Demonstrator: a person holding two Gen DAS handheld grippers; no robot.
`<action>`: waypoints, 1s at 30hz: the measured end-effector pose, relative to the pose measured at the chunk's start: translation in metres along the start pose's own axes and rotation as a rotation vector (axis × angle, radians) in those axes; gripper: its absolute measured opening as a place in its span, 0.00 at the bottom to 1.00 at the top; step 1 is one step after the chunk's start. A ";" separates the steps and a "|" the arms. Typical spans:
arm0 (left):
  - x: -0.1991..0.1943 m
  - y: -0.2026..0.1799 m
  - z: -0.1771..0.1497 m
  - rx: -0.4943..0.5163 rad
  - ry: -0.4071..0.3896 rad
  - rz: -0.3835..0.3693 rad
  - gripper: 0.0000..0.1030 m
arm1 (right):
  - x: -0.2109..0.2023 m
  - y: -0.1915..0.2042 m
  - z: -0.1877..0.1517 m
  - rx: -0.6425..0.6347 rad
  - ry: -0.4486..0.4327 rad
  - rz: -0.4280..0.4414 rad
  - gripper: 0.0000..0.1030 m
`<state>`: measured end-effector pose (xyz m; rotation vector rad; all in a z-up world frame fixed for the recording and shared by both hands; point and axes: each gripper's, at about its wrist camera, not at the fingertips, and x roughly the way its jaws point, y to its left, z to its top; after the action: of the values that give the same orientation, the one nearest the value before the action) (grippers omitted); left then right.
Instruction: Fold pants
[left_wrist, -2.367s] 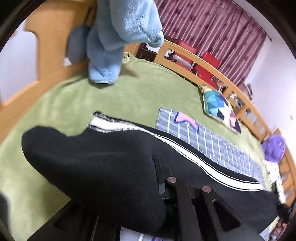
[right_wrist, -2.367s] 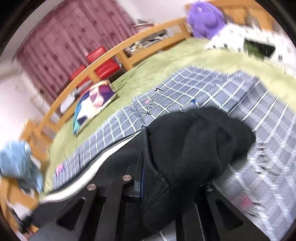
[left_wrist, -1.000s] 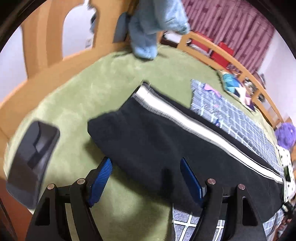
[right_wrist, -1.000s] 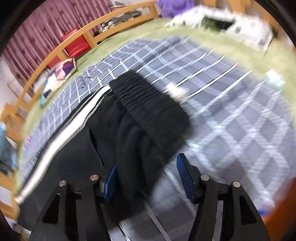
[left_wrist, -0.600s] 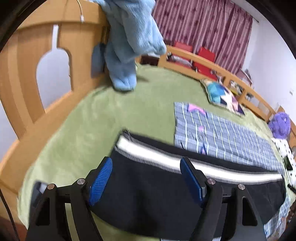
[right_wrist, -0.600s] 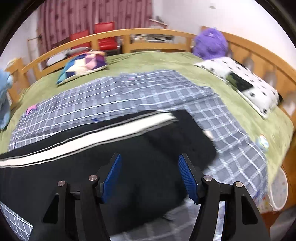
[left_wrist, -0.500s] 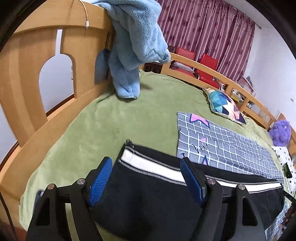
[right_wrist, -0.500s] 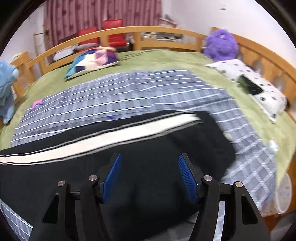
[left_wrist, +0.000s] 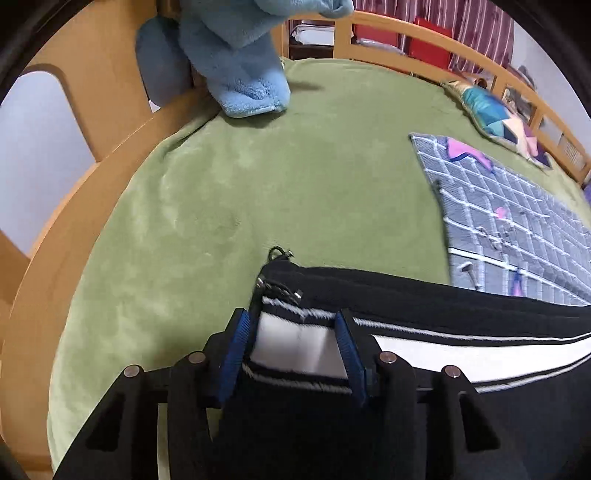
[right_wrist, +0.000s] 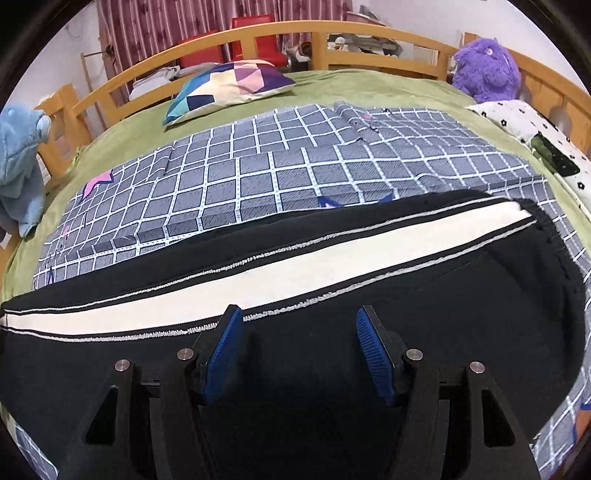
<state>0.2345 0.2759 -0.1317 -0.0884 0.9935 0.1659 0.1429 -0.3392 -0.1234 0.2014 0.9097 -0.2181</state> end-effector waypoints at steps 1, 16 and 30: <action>0.004 0.001 0.000 -0.013 0.000 -0.021 0.45 | 0.002 0.001 0.000 0.005 0.002 0.002 0.61; 0.013 0.018 0.002 -0.068 -0.049 -0.066 0.23 | -0.006 0.014 0.008 -0.030 -0.035 0.005 0.61; -0.024 -0.005 -0.014 -0.009 -0.130 0.038 0.69 | 0.060 0.092 0.052 -0.420 0.024 0.172 0.68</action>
<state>0.2108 0.2668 -0.1187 -0.0665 0.8654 0.2086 0.2429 -0.2709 -0.1330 -0.1075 0.9365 0.1365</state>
